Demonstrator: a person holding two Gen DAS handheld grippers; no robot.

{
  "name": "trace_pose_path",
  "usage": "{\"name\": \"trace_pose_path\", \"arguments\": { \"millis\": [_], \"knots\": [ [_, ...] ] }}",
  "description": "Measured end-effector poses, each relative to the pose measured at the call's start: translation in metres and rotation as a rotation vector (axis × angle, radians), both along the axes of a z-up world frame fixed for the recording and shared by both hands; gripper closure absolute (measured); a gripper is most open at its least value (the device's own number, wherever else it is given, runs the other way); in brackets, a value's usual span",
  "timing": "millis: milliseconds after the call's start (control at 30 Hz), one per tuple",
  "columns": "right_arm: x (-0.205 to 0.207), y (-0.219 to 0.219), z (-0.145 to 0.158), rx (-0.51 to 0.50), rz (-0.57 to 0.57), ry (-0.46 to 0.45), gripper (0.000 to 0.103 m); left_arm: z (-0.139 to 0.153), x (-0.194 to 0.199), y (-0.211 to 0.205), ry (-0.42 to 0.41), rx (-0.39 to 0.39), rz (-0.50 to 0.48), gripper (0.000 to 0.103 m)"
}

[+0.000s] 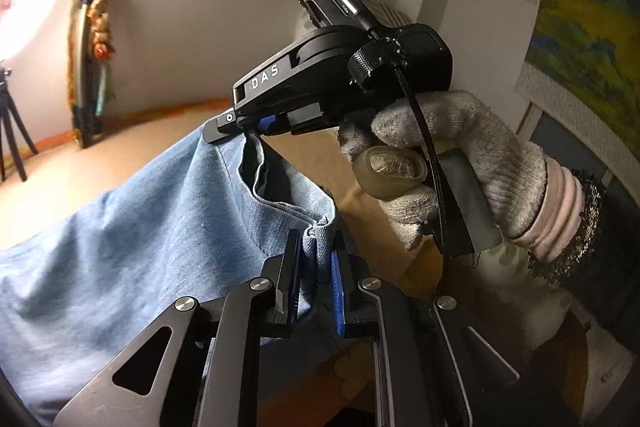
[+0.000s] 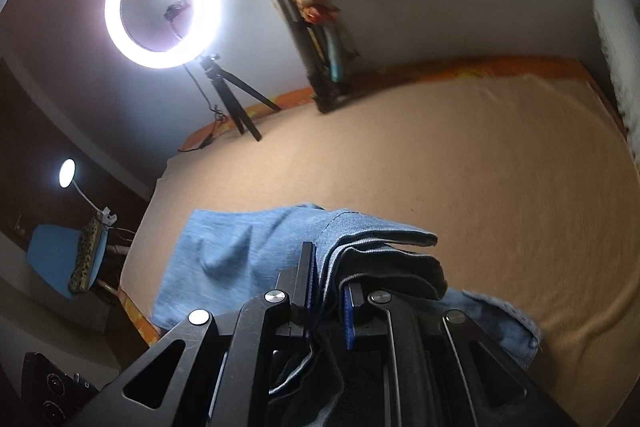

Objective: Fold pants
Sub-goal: 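Lower the carried jeans end onto the rest of the jeans with both tools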

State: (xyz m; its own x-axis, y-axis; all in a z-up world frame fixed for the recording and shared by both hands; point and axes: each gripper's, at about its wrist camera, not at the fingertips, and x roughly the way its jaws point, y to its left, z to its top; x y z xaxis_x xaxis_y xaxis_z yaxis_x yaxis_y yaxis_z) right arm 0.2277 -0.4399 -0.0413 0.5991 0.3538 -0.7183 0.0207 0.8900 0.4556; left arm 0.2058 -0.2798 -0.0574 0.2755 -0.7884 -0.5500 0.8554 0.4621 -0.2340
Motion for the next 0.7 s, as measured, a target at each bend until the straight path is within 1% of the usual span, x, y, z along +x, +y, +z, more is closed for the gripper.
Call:
{"name": "trace_pose_path", "arguments": {
  "millis": [100, 233, 300, 333, 367, 400, 433, 533, 600, 633, 700],
  "knots": [
    [-0.008, -0.012, -0.02, 0.012, -0.005, 0.005, 0.094, -0.007, 0.004, -0.009, 0.007, 0.028, -0.023, 0.091],
    [-0.019, -0.024, -0.046, 0.063, -0.011, 0.02, 0.093, -0.016, -0.001, -0.02, 0.003, 0.079, -0.069, 0.091],
    [-0.025, -0.031, -0.059, 0.112, -0.014, 0.029, 0.089, -0.024, -0.001, -0.025, 0.005, 0.112, -0.094, 0.091],
    [-0.027, -0.035, -0.065, 0.137, -0.018, 0.036, 0.083, -0.028, -0.001, -0.026, 0.007, 0.121, -0.1, 0.091],
    [-0.029, -0.039, -0.07, 0.159, -0.023, 0.045, 0.075, -0.031, 0.001, -0.028, 0.011, 0.132, -0.106, 0.091],
    [-0.029, -0.043, -0.075, 0.185, -0.03, 0.052, 0.07, -0.032, 0.001, -0.028, 0.015, 0.139, -0.112, 0.091],
    [-0.031, -0.051, -0.08, 0.228, -0.046, 0.055, 0.062, -0.032, 0.001, -0.028, 0.017, 0.144, -0.116, 0.091],
    [-0.03, -0.068, -0.092, 0.354, -0.089, 0.076, 0.059, -0.034, 0.002, -0.029, 0.025, 0.158, -0.127, 0.092],
    [-0.027, -0.075, -0.1, 0.414, -0.11, 0.087, 0.058, -0.033, 0.003, -0.032, 0.02, 0.169, -0.139, 0.091],
    [-0.022, -0.077, -0.104, 0.437, -0.113, 0.089, 0.058, -0.032, 0.004, -0.033, 0.018, 0.171, -0.142, 0.091],
    [-0.014, -0.075, -0.107, 0.44, -0.123, 0.094, 0.058, -0.03, 0.0, -0.034, 0.012, 0.177, -0.148, 0.091]
  ]
}}
